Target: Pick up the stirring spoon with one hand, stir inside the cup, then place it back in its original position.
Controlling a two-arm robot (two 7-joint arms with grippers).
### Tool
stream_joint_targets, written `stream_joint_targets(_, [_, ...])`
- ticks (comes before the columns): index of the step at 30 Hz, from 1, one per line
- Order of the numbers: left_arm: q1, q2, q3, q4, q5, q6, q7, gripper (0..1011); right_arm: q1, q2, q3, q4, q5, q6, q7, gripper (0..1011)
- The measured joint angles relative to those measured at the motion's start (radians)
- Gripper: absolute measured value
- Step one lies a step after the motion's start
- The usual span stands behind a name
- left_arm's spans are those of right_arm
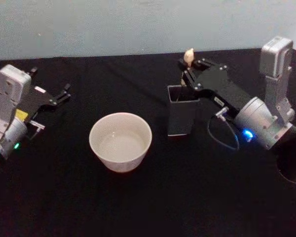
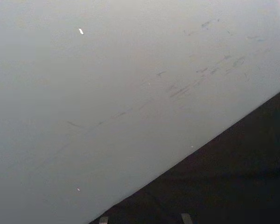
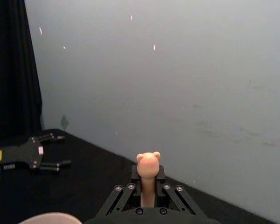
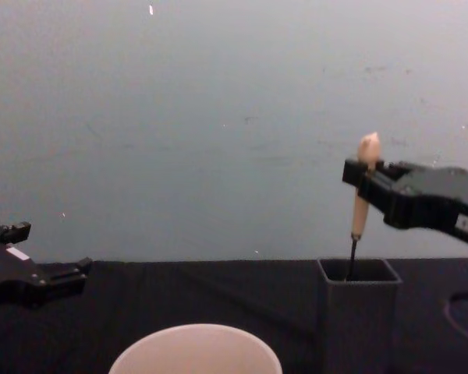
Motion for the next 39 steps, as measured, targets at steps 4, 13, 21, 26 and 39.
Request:
stream_joint_targets(4, [0.000, 0.000, 0.000, 0.000, 0.000, 0.000, 0.000, 1001, -0.002, -0.001, -0.006, 0.020, -0.008, 0.005, 0.001, 172])
stream_joint_targets(13, [0.000, 0.000, 0.000, 0.000, 0.000, 0.000, 0.000, 1001, -0.007, -0.005, -0.019, 0.044, -0.025, 0.011, 0.002, 172])
stream_joint_targets(21, [0.000, 0.000, 0.000, 0.000, 0.000, 0.000, 0.000, 1001, -0.005, -0.015, -0.024, 0.067, -0.047, 0.017, -0.007, 172])
stream_joint_targets(26, [0.000, 0.000, 0.000, 0.000, 0.000, 0.000, 0.000, 1001, -0.003, -0.019, -0.026, 0.071, -0.063, 0.016, -0.014, 172])
stream_joint_targets(39, [0.000, 0.000, 0.000, 0.000, 0.000, 0.000, 0.000, 1001, -0.003, -0.018, -0.025, 0.070, -0.059, 0.015, -0.013, 203])
